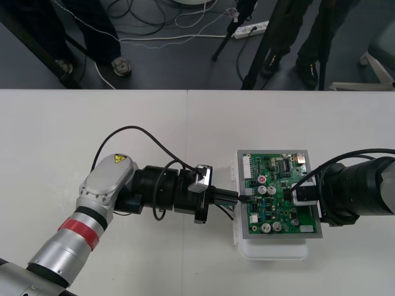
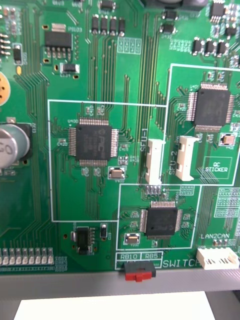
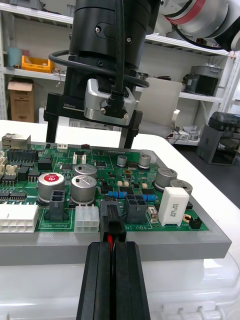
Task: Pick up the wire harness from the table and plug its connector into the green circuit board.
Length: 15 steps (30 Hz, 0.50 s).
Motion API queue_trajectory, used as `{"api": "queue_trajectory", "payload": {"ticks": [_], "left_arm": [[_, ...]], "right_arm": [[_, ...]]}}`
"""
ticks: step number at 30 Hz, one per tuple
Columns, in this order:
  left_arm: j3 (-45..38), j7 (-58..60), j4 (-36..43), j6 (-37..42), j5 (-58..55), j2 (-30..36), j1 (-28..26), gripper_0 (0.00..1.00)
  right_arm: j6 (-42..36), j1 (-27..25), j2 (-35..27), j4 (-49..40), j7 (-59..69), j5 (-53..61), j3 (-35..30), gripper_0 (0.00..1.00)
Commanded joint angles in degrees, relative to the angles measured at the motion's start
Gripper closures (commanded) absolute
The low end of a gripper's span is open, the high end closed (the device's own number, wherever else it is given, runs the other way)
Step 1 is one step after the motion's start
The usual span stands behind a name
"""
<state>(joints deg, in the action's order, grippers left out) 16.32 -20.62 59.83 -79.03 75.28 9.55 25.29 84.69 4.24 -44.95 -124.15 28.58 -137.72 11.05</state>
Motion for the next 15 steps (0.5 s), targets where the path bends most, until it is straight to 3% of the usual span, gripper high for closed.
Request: {"api": "queue_trajectory", "payload": {"ticks": [1, 3, 4, 5, 6, 7, 15], "left_arm": [[1.61, -3.47, 0.72, 1.95, -0.75, -2.52, 2.22, 1.00], [1.69, -3.38, 0.72, 1.95, -0.92, -2.43, 2.22, 1.00], [1.69, -3.29, 0.72, 1.95, -1.19, -2.43, 2.22, 0.91], [1.61, -3.29, 0.72, 2.04, -1.36, -2.43, 2.22, 0.29], [1.61, -3.47, 0.72, 2.13, -1.54, -2.43, 2.22, 0.10], [1.61, -3.55, 0.72, 2.22, -1.98, -2.26, 2.22, 0.00], [1.61, -3.73, 0.72, 2.22, -2.86, -0.94, 2.22, 0.00]], "right_arm": [[-0.14, 1.38, 0.65, -1.18, 2.80, -0.44, 0.73, 0.00], [-0.14, 1.38, 0.65, -1.18, 2.80, -0.53, 0.73, 0.00], [-0.14, 1.38, 0.65, -1.18, 2.80, -0.53, 0.73, 0.00], [-0.14, 1.38, 0.65, -1.18, 2.71, -0.62, 0.64, 0.00], [-0.14, 1.38, 0.65, -1.18, 2.71, -0.62, 0.64, 0.00], [-0.14, 1.38, 0.56, -1.18, 2.71, -0.62, 0.64, 0.00], [-0.14, 1.38, 0.47, -1.27, 2.80, -0.62, 0.73, 0.00]]}}
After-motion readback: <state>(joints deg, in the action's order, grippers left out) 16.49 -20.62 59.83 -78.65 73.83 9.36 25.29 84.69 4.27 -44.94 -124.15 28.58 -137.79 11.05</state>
